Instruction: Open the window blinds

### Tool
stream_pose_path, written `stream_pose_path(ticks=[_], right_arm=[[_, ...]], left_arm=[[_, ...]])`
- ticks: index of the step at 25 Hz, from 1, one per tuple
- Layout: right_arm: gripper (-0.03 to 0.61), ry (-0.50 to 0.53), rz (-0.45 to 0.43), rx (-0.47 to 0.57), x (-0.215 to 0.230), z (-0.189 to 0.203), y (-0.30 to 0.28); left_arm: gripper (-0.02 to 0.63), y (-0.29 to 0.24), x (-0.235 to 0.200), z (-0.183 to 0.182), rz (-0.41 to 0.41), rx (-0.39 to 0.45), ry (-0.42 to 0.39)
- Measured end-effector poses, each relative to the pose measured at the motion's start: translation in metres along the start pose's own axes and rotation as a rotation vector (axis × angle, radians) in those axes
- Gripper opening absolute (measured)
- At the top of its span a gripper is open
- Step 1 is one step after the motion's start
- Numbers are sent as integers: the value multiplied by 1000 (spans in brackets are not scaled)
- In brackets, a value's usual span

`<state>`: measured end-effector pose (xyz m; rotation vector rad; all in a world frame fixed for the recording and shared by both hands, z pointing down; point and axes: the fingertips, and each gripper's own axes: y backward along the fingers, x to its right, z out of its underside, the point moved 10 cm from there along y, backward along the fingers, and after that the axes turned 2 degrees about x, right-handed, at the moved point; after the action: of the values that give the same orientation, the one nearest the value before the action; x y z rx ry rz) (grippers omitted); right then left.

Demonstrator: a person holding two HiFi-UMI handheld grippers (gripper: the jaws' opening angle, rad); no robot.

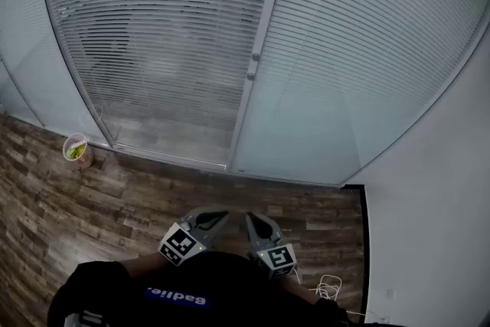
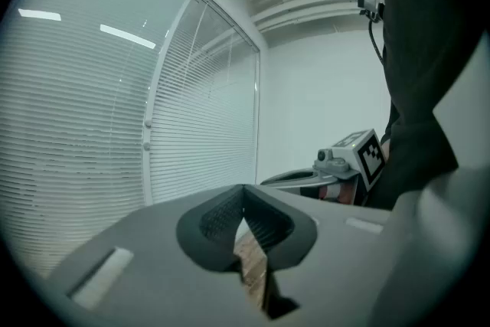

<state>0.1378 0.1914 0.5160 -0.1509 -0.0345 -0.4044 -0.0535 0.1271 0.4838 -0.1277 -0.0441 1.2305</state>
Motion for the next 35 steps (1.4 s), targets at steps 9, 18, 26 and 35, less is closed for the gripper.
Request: stream_pose_path(ticks=[9, 18, 26, 35], right_arm=[[2, 2, -3, 12, -3, -6, 3], [3, -34, 5, 47, -4, -17, 5], [3, -33, -4, 48, 4, -13, 13], [3, -11, -36, 38, 23, -4, 24]], left_arm=[[-1, 0, 5, -1, 0, 4, -6], [0, -3, 7, -1, 2, -2, -6], [0, -9, 15, -2, -4, -12, -18], [0, -21, 29, -7, -34, -25, -27]])
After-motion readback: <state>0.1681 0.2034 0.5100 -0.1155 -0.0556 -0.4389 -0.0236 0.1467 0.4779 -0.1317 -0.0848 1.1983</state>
